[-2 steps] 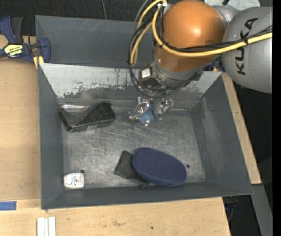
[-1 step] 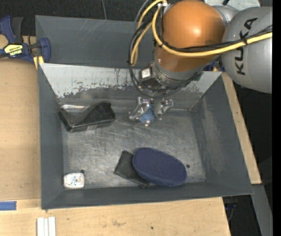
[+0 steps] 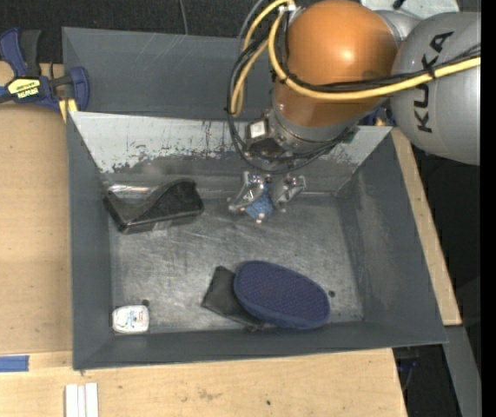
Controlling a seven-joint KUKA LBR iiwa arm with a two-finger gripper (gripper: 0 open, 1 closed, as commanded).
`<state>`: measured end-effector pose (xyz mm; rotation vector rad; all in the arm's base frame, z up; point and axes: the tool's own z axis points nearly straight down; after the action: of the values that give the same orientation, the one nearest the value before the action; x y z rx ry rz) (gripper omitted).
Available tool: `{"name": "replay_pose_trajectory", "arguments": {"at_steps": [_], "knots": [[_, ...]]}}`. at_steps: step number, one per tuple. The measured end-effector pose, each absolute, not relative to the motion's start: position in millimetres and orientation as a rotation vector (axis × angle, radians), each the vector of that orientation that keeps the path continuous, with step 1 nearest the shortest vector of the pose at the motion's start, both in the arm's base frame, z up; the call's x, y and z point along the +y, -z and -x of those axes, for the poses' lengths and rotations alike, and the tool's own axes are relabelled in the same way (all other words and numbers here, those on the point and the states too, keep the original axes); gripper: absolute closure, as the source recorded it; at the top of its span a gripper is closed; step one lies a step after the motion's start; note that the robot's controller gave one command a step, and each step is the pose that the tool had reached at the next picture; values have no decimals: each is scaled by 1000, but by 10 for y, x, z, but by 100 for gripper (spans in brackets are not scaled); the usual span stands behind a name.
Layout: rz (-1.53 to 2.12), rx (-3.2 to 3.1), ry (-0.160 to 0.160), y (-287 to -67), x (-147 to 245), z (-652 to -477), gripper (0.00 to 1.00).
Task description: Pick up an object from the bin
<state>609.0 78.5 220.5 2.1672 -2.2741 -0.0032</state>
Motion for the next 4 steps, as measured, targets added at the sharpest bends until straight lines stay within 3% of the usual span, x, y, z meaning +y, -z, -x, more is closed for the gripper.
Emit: {"name": "replay_pose_trajectory", "arguments": {"at_steps": [4], "knots": [[-2164,-2274,5,-2204,781,-6088,100]]}}
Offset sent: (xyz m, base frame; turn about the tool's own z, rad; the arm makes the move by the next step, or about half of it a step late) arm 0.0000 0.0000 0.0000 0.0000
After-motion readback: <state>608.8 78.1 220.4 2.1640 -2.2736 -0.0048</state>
